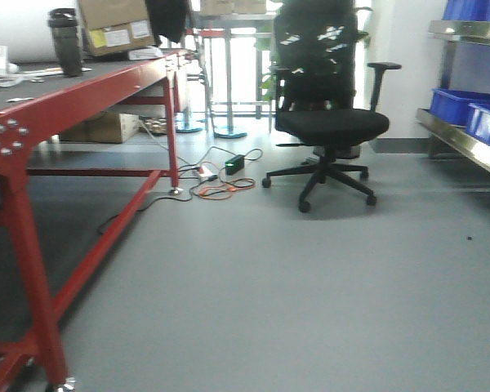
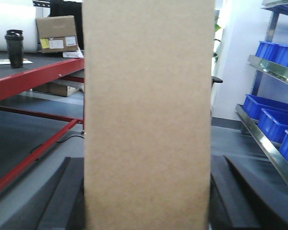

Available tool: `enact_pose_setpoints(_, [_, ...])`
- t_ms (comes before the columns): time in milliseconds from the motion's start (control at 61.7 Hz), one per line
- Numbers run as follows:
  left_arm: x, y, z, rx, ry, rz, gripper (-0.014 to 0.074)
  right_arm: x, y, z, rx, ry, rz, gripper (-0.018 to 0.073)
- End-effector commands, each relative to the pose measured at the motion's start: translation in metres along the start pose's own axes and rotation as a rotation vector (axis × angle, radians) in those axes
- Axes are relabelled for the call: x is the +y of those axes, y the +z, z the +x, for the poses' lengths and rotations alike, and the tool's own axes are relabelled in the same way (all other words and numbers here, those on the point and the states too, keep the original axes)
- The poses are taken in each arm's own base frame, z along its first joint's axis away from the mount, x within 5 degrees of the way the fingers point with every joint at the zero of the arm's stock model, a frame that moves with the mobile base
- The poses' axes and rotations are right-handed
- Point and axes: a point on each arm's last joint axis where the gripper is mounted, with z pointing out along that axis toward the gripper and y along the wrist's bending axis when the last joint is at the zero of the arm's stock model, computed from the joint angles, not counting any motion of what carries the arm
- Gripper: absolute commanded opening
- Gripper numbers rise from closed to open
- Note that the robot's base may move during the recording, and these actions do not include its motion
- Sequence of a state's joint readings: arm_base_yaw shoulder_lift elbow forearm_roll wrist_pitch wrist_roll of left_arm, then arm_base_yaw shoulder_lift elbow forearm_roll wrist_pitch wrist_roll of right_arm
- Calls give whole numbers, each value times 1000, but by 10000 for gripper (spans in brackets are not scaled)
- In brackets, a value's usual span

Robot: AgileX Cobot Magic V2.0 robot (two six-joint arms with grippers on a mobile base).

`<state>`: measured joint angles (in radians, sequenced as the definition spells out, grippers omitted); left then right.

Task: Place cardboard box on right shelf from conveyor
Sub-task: 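Carry the box in the right gripper toward the blue-bin shelving rack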

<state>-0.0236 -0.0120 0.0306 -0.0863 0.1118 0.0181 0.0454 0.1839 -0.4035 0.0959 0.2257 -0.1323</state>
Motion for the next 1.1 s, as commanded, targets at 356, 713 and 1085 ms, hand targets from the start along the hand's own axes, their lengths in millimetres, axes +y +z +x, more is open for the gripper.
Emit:
enact_pose_setpoints(356, [0, -1, -9, -92, -7, -3, -119, -2, -1, -18, -128, -14, 24, 29])
enact_pose_setpoints(713, [0, -1, -9, -92, -7, -3, -119, -2, -1, -18, -128, -14, 24, 29])
enact_pose_setpoints(1085, [0, -1, -9, -92, -7, -3, -119, -2, -1, -18, -128, -14, 24, 29])
